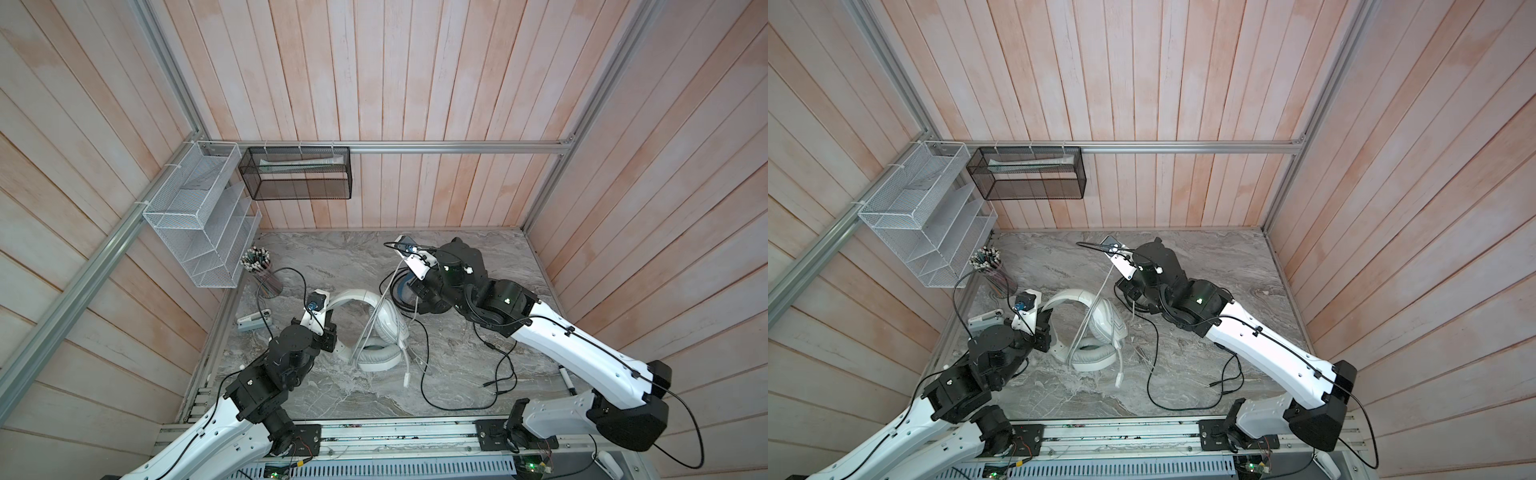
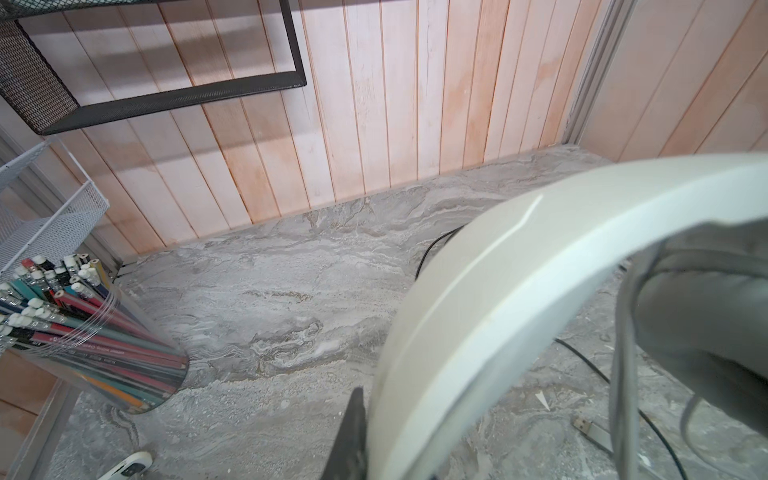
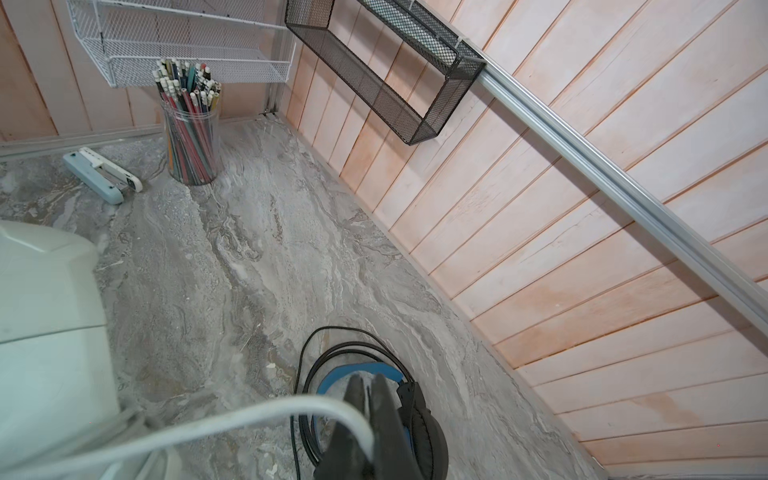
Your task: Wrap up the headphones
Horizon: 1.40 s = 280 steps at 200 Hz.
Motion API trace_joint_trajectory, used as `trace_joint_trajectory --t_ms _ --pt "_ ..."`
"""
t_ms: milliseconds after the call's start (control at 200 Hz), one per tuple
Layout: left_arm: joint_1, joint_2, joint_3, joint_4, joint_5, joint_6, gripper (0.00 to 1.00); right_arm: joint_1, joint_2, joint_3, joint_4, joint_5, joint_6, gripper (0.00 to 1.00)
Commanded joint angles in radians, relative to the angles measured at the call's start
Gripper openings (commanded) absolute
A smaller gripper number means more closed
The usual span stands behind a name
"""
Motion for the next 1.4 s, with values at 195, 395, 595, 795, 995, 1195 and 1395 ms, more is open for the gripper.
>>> trace_joint_trajectory --t_ms 195,395,595,795,995,1195,1395 --pt "-0.004 -0.069 0.012 0.062 0.131 -0.048 0.00 -0.096 0.041 -0.143 0.286 -0.209 0.133 0.00" --pt "-0.004 -0.067 0.166 0.027 0.126 -0.126 0.00 -0.119 0.004 -0.285 0.422 -0.320 0.191 0.07" --pt "-0.005 0.016 0.379 -0.044 0.210 -0.269 0.00 -0.149 -0.021 -0.400 0.536 -0.488 0.244 0.23" --pt "-0.004 0.111 0.586 -0.125 0.284 -0.374 0.00 -0.160 -0.039 -0.518 0.674 -0.601 0.301 0.44" --pt "-0.004 0.197 0.736 -0.191 0.297 -0.467 0.00 -0.159 -0.008 -0.593 0.797 -0.663 0.367 0.49" --pt "-0.004 0.257 0.849 -0.245 0.272 -0.540 0.00 -0.160 -0.017 -0.696 0.924 -0.639 0.424 0.55" --pt "-0.004 0.300 0.916 -0.276 0.258 -0.557 0.00 -0.154 0.010 -0.772 1.059 -0.699 0.504 0.60"
